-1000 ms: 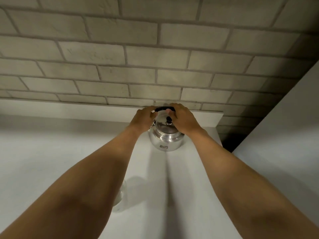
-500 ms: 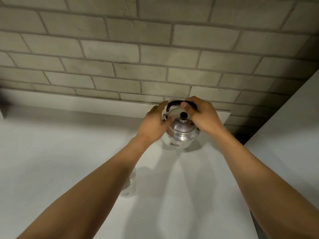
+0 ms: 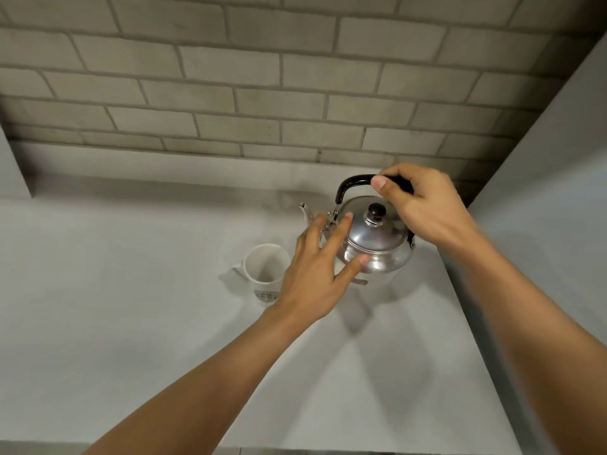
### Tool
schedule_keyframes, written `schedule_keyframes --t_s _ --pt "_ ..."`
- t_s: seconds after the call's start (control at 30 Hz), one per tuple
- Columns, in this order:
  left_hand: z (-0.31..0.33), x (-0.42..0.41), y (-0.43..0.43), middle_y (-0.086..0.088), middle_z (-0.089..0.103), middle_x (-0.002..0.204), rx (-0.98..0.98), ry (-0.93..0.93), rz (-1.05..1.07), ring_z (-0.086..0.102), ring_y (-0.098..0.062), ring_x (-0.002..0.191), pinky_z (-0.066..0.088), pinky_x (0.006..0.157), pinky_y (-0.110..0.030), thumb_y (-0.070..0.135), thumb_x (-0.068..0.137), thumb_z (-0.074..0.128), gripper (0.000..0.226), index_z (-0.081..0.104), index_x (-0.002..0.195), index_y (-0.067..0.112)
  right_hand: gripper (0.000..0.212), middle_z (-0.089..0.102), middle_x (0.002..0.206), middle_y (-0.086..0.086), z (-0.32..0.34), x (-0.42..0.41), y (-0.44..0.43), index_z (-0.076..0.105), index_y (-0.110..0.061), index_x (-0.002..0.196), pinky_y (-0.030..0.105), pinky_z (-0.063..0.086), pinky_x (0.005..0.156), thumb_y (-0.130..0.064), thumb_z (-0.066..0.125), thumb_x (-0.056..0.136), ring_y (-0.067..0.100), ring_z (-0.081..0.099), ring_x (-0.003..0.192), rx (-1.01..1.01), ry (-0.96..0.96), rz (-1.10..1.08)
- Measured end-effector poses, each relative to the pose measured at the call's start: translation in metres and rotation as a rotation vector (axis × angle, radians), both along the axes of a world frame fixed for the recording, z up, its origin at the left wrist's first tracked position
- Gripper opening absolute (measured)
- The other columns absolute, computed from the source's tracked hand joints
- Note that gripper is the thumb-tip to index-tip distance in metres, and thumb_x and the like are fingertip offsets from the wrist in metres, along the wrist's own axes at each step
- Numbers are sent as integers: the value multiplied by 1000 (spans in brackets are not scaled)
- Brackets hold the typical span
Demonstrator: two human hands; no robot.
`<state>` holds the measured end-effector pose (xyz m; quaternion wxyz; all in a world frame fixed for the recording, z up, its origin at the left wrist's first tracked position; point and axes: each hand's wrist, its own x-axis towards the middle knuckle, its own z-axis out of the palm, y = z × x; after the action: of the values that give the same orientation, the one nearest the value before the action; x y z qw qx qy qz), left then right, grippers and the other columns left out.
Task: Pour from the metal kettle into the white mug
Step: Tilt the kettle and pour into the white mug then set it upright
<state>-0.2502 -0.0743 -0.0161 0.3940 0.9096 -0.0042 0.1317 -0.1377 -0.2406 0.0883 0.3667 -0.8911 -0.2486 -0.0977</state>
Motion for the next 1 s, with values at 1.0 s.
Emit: schedule_keyframes --t_s 1.0 --pt "-16 -39 -8 5 37 165 -435 -12 -25 39 -10 149 28 114 -8 57 100 58 72 30 162 34 27 74 88 -10 36 -52 50 78 -34 105 34 45 72 -52 61 96 19 66 88 -422 -106 158"
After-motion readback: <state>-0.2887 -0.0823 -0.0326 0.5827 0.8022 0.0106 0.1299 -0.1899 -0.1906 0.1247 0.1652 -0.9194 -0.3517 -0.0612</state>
